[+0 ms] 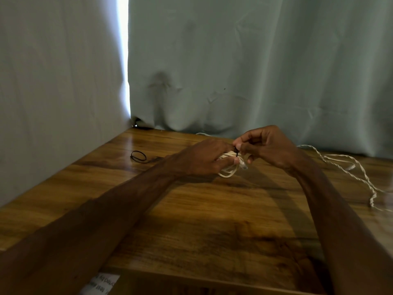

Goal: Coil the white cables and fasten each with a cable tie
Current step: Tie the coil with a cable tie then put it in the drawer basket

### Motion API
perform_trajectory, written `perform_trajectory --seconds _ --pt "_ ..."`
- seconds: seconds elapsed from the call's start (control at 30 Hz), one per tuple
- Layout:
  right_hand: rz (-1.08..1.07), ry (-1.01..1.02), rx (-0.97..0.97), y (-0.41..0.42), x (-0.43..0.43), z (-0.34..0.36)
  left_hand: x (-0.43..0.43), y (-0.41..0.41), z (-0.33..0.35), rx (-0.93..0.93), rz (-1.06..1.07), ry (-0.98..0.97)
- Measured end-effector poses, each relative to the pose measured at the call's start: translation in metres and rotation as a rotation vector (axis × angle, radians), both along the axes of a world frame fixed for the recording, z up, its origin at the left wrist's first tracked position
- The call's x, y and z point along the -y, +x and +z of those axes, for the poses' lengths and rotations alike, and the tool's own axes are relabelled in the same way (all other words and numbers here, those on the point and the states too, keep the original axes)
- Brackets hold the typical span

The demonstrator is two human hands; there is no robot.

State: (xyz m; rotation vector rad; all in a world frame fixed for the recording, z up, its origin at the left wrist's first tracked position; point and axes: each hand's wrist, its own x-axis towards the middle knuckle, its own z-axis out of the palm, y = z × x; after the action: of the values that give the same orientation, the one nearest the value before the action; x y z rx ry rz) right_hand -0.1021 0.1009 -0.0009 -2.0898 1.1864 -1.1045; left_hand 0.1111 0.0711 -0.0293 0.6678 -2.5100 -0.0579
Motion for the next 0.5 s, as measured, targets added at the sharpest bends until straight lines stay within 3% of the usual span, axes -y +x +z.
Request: perform_trajectory --seconds 0.5 --pt "0.001 -0.055 -0.025 0.0015 0.0019 -0.0007 -0.0013 0.0005 0.0011 -0.015 -0.021 -0.031"
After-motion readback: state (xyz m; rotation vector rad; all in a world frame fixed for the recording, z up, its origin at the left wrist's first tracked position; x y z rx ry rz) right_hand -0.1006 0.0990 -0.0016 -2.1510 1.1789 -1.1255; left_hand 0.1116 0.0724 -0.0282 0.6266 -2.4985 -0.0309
